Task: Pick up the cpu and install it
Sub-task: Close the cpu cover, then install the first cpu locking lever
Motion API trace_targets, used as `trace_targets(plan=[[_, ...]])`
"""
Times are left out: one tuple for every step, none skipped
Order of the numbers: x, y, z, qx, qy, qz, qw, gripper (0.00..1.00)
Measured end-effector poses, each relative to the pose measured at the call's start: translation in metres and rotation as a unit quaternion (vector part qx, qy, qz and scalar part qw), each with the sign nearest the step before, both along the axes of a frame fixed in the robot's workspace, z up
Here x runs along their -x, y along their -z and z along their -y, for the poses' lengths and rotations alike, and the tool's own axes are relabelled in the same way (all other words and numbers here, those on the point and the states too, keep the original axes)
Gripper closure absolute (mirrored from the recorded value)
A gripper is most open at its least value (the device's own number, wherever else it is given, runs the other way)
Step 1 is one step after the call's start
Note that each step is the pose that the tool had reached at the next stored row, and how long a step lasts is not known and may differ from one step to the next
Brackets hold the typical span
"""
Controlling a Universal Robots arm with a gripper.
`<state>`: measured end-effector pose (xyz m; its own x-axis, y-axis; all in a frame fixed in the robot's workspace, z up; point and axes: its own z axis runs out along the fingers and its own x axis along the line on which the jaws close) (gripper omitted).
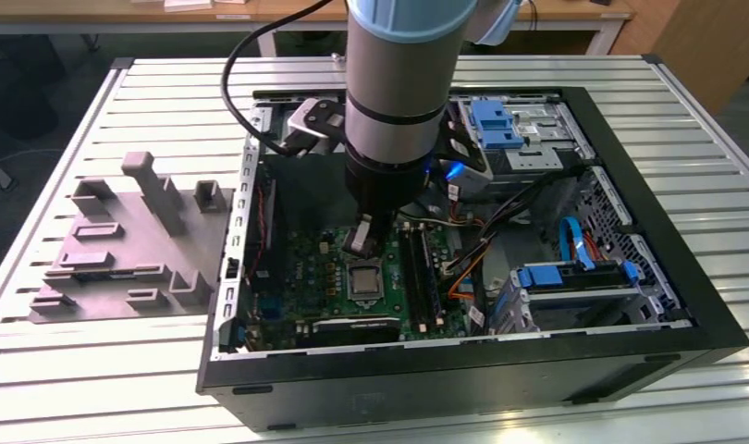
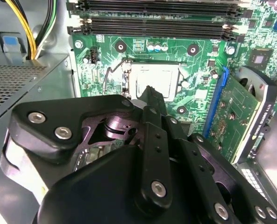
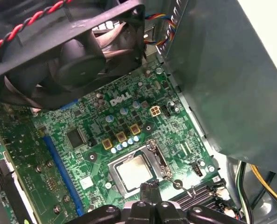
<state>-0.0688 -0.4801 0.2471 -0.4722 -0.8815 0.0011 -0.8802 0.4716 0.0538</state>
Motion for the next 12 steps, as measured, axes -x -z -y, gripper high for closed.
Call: trace_targets(plan=[[0.0003,0.0000,0.0000,0.0000,0.000,0.0000,1.0000,0.89],[0.0004,0.0000,0.0000,0.0000,0.000,0.0000,1.0000,0.89],[0.0004,0.0001,0.0000,-0.0001,0.000,0.0000,1.0000,0.89],[0.0004,0.0000,0.0000,0.0000,0.000,0.0000,1.0000,0.89],[0.0005,0.0000,0.0000,0.0000,0.000,0.0000,1.0000,0.89],[0.0004,0.0000,0.0000,-0.0001,0.000,0.0000,1.0000,0.89],[0.0005,0.0000,0.0000,0.0000,0.000,0.0000,1.0000,0.89],[0.0005,0.0000,0.0000,0.0000,0.000,0.0000,1.0000,0.89],[0.0004,0.0000,0.0000,0.0000,0.000,0.0000,1.0000,0.89],[0.0001,0.0001,0.0000,-0.0001,0.000,0.0000,1.0000,0.89],[-0.0005,0.0000,0.0001,0.0000,0.000,0.0000,1.0000,0.89],[-0.0008,-0.0003,0.0000,0.0000,0.000,0.0000,1.0000,0.89]])
